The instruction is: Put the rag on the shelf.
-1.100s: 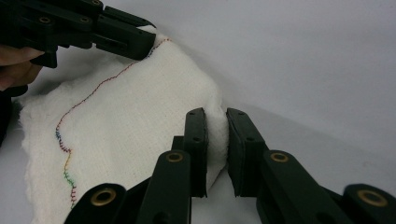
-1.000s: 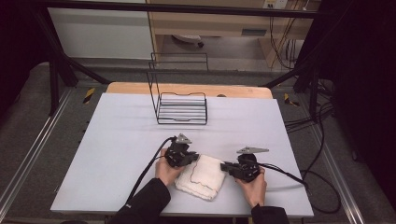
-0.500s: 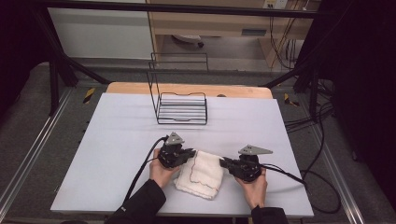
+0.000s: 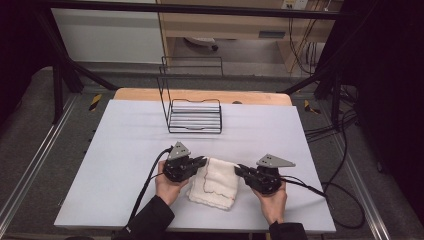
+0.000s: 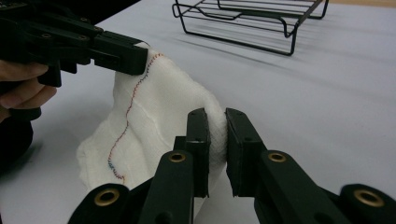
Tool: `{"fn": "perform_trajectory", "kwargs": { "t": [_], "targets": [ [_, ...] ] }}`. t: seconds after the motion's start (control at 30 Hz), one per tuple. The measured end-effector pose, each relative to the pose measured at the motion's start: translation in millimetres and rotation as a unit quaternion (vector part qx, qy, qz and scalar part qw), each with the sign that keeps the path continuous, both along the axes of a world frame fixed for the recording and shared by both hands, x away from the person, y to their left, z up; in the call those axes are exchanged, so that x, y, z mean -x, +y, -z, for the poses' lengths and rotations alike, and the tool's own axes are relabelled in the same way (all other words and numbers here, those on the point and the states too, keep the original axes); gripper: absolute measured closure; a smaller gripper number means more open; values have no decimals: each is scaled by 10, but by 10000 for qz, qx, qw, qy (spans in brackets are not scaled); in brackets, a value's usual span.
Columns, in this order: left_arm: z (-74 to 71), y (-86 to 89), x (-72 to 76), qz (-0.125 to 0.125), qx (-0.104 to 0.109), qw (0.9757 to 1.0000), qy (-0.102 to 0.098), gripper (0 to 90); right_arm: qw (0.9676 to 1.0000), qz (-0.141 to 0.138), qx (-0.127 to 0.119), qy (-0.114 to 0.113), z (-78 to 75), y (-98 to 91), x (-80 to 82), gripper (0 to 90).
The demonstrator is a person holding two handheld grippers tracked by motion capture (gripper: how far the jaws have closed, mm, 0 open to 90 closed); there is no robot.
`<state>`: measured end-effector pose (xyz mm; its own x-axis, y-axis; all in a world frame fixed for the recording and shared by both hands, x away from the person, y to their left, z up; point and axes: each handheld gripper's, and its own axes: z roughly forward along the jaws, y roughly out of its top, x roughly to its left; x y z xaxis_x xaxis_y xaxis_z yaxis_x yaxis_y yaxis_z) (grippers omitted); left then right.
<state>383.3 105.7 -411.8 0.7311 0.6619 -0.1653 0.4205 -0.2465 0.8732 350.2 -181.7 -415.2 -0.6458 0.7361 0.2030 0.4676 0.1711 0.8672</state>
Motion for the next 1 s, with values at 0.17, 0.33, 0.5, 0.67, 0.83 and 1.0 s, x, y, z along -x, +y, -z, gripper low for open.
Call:
{"fn": "perform_trajectory", "kwargs": {
  "t": [0.17,0.33,0.5,0.67,0.83,1.0],
  "targets": [
    [-43,49,39,-46,163,9998,-105,834,9998,-28,3,-209,-64,28,22,806],
    [-80,94,61,-95,247,9994,-210,834,9992,-25,14,-407,-119,74,36,807],
    [-132,131,93,-125,326,9989,-297,834,9986,-19,-34,-530,-169,95,39,807],
    [-188,155,121,-159,394,9982,-416,834,9976,-15,-13,-685,-227,115,46,808],
    [-245,191,148,-180,490,9973,-517,834,9965,1,-31,-837,-301,141,54,808],
    [-322,225,179,-224,600,9956,-679,834,9953,-1,-85,-963,-357,156,54,809]
  ]
}}
